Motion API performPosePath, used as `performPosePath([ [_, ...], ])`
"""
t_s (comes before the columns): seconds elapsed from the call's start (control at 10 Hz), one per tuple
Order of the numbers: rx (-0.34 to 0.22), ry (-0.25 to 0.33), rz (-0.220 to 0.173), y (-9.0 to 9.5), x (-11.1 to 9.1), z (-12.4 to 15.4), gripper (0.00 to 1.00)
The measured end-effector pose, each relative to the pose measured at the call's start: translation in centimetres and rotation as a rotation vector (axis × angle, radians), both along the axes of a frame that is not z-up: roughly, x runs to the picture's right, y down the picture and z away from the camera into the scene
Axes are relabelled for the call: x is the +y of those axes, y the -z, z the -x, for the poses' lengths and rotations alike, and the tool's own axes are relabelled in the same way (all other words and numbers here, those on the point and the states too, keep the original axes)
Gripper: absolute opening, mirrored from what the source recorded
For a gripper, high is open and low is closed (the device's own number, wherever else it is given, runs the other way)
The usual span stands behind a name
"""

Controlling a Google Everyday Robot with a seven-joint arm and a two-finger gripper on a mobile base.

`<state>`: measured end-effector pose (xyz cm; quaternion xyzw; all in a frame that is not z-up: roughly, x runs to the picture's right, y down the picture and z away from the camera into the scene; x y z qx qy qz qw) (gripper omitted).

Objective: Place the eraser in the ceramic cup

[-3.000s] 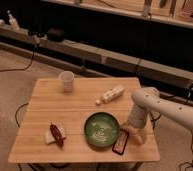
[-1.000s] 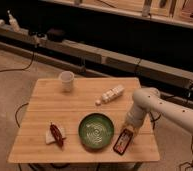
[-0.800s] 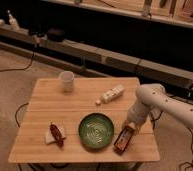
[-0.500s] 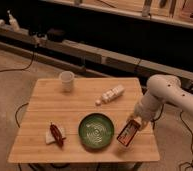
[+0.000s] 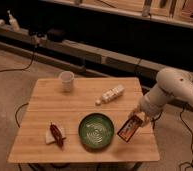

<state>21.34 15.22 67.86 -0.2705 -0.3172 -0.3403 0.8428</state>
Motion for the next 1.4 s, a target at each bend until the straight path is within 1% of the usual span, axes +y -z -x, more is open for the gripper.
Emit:
performPosePath([
  [0.1,0.02,-0.002,-0.002,-0.4,-0.4,-0.2,0.0],
  [0.2,0.06,-0.004,-0.013,-1.5,-1.4,-0.4,0.0],
  [0.4,0.145,-0.02,-0.054,-4.2,-4.1,-0.1,0.0],
  [0.5,0.194,-0.042,-0.087,-5.7,-5.7,0.3,0.0],
  [0.7,0.254,-0.112,-0.153,-7.8,-8.2,1.7,0.0],
  [0.9,0.282,-0.191,-0.206,-8.6,-9.9,3.0,0.0],
  [1.1,0.298,-0.276,-0.238,-8.8,-10.9,3.5,0.0],
  [1.3,0.293,-0.367,-0.242,-9.3,-11.9,3.9,0.0],
  [1.4,0.284,-0.391,-0.24,-9.6,-12.5,4.1,0.0],
])
